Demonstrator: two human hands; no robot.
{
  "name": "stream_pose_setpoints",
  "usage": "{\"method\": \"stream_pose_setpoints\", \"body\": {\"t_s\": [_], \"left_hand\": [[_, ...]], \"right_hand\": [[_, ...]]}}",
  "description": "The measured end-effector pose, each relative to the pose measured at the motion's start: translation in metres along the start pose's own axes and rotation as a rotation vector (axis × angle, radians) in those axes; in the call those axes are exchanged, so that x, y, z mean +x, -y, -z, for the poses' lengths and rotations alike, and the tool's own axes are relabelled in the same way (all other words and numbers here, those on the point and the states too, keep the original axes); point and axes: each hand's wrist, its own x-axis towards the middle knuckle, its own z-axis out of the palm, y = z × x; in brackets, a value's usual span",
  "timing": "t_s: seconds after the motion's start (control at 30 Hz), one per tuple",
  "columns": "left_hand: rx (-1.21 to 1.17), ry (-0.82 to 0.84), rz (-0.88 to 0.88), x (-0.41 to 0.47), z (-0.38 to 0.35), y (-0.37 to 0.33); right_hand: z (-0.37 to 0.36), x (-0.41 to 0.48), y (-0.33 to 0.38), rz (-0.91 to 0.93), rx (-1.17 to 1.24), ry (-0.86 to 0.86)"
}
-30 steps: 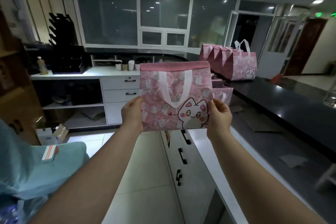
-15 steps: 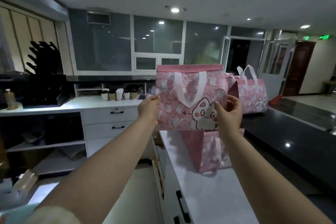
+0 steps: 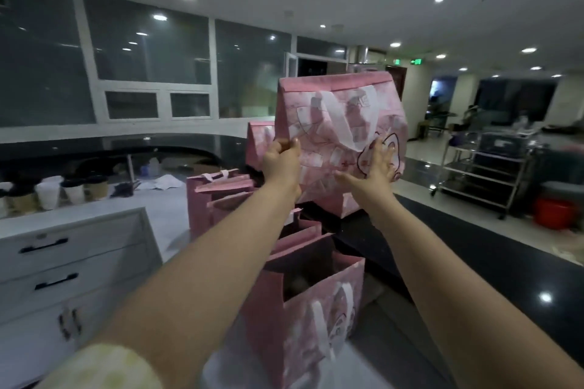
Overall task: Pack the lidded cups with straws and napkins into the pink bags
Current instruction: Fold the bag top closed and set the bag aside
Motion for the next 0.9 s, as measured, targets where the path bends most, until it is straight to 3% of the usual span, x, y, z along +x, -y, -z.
{"method": "stream_pose_setpoints", "body": {"t_s": [0.2, 0.33, 0.43, 0.57, 0.7, 0.77, 0.9], "left_hand": [[0.016, 0.185, 0.011, 0.012, -0.062, 0.096], [0.064, 0.396, 0.021, 0.009, -0.082, 0.144], [0.09, 0.544, 0.068, 0.015, -0.091, 0.17], [0.152, 0.719, 0.18, 0.023, -0.088, 0.198], [0.252, 0.874, 0.108, 0.04, -0.077, 0.212], [0.259, 0.875, 0.003, 0.053, -0.069, 0.215], [0.337, 0.629, -0.218, 0.087, -0.051, 0.226]], "right_hand": [[0.013, 0.005, -0.076, -0.081, 0.052, 0.018], [0.021, 0.009, -0.105, -0.171, 0.125, 0.078], [0.024, 0.012, -0.127, -0.244, 0.005, 0.04], [0.012, 0.01, -0.154, -0.3, 0.099, -0.001], [-0.005, 0.008, -0.173, -0.377, 0.078, -0.117], [-0.009, 0.007, -0.18, -0.402, 0.086, -0.175], [-0.013, 0.006, -0.185, -0.452, 0.103, -0.323]]}}
